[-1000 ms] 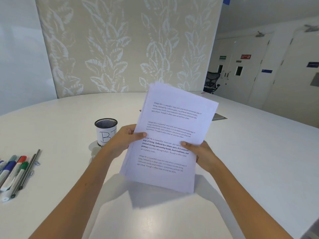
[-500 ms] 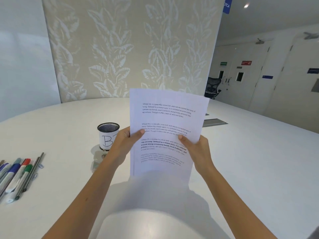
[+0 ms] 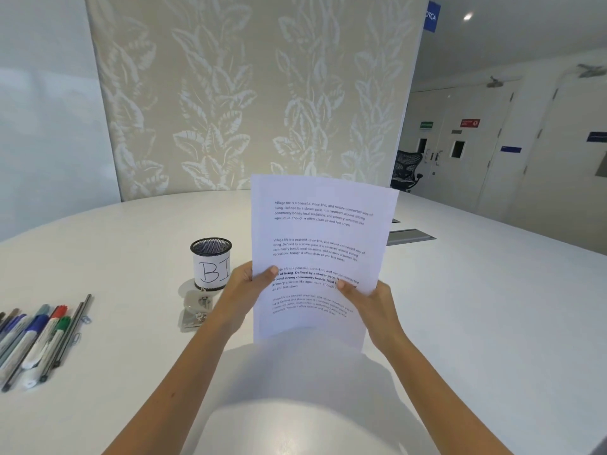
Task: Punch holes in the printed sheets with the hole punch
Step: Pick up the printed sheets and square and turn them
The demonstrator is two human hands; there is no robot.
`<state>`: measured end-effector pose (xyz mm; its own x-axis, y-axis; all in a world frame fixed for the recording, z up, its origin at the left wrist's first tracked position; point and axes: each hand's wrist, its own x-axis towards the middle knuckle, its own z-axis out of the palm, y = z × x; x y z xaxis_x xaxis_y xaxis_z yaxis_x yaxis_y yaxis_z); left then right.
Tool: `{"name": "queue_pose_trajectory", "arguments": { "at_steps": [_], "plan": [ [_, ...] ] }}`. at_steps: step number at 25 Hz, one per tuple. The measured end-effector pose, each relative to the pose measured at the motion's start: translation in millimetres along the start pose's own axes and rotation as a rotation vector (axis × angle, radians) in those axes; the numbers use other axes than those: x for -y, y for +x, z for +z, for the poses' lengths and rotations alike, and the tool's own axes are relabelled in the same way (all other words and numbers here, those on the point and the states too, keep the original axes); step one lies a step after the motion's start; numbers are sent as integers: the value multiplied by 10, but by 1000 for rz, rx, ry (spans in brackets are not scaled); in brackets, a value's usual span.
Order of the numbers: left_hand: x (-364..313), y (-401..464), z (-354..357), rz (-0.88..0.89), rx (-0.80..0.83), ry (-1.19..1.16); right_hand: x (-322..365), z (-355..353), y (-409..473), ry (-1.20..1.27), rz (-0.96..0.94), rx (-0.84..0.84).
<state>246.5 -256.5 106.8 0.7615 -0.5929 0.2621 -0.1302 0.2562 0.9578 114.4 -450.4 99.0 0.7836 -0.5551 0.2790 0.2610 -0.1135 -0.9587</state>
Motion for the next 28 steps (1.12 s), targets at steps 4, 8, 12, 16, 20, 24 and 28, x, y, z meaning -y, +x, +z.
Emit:
{"name": "queue_pose_trajectory", "arguments": {
  "at_steps": [4,8,12,16,20,24,28],
  "plan": [
    [22,-4,57,-5,-9,65,-108,-45,20,-14,36,-4],
    [-473,235,-46,192,-192,472,220,-228,243,-180,0,51],
    [-1140,410,-167,410,-164,1105,659,-402,449,-561,8,203],
    [-1332,387,-227,147,242,823,1073,-413,566,-897,-125,330],
    [-1037,335,-289,146,75,559,1244,-635,596,-976,-302,193],
    [-743,295,-486,116,-2,257,1182,-902,602,-219,-239,95],
    [-514,234,-406,120,-9,54,838,-828,546,53,-53,230]
  ]
}}
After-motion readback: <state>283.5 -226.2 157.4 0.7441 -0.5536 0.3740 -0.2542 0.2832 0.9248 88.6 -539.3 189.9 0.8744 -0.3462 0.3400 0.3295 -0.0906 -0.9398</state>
